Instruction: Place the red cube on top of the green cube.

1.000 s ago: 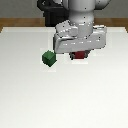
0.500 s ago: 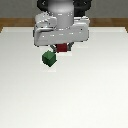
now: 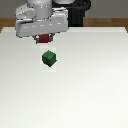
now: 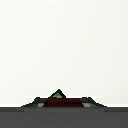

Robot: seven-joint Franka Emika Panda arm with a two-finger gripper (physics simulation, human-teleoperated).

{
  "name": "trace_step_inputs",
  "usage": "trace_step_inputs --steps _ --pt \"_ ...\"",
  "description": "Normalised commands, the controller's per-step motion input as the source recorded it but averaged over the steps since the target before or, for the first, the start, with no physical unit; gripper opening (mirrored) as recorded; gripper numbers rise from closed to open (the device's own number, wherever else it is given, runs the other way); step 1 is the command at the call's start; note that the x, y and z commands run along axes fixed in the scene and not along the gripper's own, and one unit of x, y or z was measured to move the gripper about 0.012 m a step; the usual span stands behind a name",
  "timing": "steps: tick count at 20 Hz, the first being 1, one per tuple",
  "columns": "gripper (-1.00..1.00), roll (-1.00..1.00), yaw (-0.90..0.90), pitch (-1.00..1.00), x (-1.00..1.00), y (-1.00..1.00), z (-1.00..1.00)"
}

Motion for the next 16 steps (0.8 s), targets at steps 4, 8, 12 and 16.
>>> trace_step_inputs --steps 4,8,12,16 --pt "-1.0 0.0 0.0 0.0 -0.75 0.06 0.0" --pt "-1.0 0.0 0.0 0.0 -0.25 0.0 0.0" --pt "-1.0 0.0 0.0 0.0 0.0 0.0 -0.5" --pt "-1.0 0.0 0.0 0.0 0.25 0.0 -0.5"
